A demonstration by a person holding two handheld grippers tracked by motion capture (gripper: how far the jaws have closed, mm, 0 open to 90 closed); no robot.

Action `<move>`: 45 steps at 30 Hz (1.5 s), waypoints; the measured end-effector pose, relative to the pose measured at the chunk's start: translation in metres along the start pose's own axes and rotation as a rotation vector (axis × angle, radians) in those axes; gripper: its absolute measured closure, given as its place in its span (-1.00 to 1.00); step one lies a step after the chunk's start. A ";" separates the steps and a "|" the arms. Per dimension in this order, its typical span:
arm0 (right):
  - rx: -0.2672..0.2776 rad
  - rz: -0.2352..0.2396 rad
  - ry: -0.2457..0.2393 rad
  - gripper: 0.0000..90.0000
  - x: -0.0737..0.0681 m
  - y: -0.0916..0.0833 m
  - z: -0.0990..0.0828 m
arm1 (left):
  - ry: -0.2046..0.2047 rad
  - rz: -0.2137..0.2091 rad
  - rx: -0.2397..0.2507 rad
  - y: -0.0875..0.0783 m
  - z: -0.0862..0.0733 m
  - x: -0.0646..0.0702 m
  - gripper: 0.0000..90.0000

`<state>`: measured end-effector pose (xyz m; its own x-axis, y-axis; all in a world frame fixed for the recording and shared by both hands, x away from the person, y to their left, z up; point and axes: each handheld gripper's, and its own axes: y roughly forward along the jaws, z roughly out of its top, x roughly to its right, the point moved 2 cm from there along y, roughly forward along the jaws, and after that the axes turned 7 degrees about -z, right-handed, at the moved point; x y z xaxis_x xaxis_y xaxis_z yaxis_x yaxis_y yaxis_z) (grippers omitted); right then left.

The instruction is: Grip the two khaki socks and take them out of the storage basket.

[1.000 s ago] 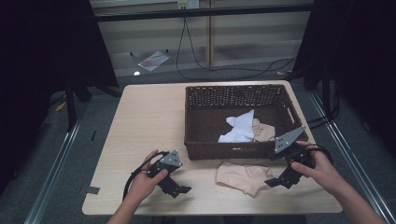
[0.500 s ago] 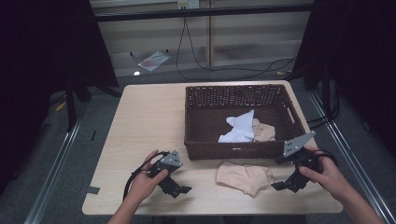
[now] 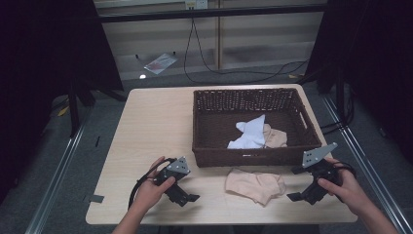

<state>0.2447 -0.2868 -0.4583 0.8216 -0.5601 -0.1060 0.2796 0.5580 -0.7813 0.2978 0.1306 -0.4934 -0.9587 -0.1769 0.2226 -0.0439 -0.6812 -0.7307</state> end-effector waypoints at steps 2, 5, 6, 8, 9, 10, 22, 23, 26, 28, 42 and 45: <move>0.005 0.007 0.004 -0.93 0.000 0.001 -0.002 | 0.000 -0.001 0.000 0.000 0.000 0.000 -0.95; 0.013 0.004 0.004 -0.93 0.001 0.002 -0.004 | -0.002 0.001 0.004 0.000 0.000 0.000 -0.95; 0.026 -0.004 0.010 -0.93 0.002 0.002 -0.007 | -0.002 0.001 0.004 0.000 0.000 0.000 -0.95; 0.025 0.002 0.013 -0.93 0.003 0.003 -0.008 | -0.003 0.001 0.003 0.000 0.000 0.000 -0.95; 0.022 0.002 0.016 -0.93 0.003 0.003 -0.009 | -0.003 0.001 0.004 0.000 0.000 0.000 -0.95; 0.025 -0.002 0.014 -0.93 0.004 0.004 -0.011 | -0.003 0.000 0.003 0.000 0.000 0.000 -0.95; 0.005 -0.006 0.007 -0.93 0.006 0.012 -0.022 | 0.002 -0.002 -0.009 -0.001 0.000 0.000 -0.95; 0.004 -0.002 0.012 -0.93 0.006 0.013 -0.022 | 0.000 -0.003 -0.007 0.000 0.000 0.000 -0.95; 0.008 -0.008 0.004 -0.93 0.006 0.014 -0.024 | 0.000 0.000 -0.018 -0.001 0.000 0.001 -0.95; 0.008 -0.009 0.007 -0.93 0.006 0.014 -0.025 | 0.000 -0.004 -0.007 0.000 0.000 0.000 -0.95; -0.013 -0.030 0.009 -0.93 0.008 0.019 -0.032 | 0.004 0.000 -0.018 -0.001 0.001 0.000 -0.95; -0.012 -0.033 0.010 -0.93 0.008 0.019 -0.033 | 0.002 0.004 -0.025 -0.001 0.001 0.001 -0.95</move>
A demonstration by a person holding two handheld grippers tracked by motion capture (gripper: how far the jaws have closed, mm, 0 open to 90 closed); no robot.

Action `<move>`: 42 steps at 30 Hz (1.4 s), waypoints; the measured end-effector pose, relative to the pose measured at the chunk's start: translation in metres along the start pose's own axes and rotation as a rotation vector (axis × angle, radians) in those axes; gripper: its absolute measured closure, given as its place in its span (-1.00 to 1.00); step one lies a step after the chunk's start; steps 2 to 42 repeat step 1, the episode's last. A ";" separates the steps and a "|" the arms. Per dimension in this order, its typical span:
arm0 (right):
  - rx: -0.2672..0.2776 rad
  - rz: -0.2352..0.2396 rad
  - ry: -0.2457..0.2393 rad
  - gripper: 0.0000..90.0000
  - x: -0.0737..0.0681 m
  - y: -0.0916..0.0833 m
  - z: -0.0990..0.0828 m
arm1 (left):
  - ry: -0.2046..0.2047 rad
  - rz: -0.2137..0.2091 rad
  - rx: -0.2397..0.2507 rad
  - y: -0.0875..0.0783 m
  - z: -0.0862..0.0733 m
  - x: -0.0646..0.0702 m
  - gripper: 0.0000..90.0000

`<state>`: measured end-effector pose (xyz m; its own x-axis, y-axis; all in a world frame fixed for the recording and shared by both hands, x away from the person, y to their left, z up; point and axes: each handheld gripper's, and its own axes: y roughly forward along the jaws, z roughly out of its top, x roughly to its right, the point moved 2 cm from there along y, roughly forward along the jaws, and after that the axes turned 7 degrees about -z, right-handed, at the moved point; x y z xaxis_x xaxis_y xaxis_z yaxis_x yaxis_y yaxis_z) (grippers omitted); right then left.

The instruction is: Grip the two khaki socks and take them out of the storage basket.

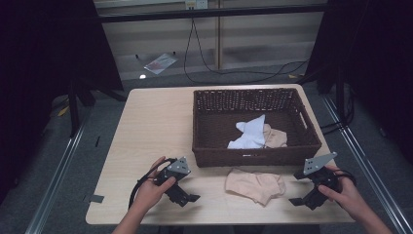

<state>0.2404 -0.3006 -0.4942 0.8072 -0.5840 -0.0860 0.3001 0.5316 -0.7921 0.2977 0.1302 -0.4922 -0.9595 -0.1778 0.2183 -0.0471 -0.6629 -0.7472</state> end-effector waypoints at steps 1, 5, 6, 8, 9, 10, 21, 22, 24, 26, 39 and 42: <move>-0.002 0.000 -0.001 -0.93 0.000 0.000 0.000 | 0.001 -0.003 -0.001 0.000 0.000 0.000 -0.95; -0.002 0.000 -0.001 -0.93 0.000 0.000 0.000 | 0.001 -0.003 -0.001 0.000 0.000 0.000 -0.95; -0.002 0.000 -0.001 -0.93 0.000 0.000 0.000 | 0.001 -0.003 -0.001 0.000 0.000 0.000 -0.95; -0.002 0.000 -0.001 -0.93 0.000 0.000 0.000 | 0.001 -0.003 -0.001 0.000 0.000 0.000 -0.95; -0.002 0.000 -0.001 -0.93 0.000 0.000 0.000 | 0.001 -0.003 -0.001 0.000 0.000 0.000 -0.95; -0.002 0.000 -0.001 -0.93 0.000 0.000 0.000 | 0.001 -0.003 -0.001 0.000 0.000 0.000 -0.95; -0.002 0.000 -0.001 -0.93 0.000 0.000 0.000 | 0.001 -0.003 -0.001 0.000 0.000 0.000 -0.95; -0.002 0.000 -0.001 -0.93 0.000 0.000 0.000 | 0.001 -0.003 -0.001 0.000 0.000 0.000 -0.95; -0.002 0.000 -0.001 -0.93 0.000 0.000 0.000 | 0.001 -0.003 -0.001 0.000 0.000 0.000 -0.95; -0.002 0.000 -0.001 -0.93 0.000 0.000 0.000 | 0.001 -0.003 -0.001 0.000 0.000 0.000 -0.95; -0.002 0.000 -0.001 -0.93 0.000 0.000 0.000 | 0.001 -0.003 -0.001 0.000 0.000 0.000 -0.95; -0.002 0.000 -0.001 -0.93 0.000 0.000 0.000 | 0.001 -0.003 -0.001 0.000 0.000 0.000 -0.95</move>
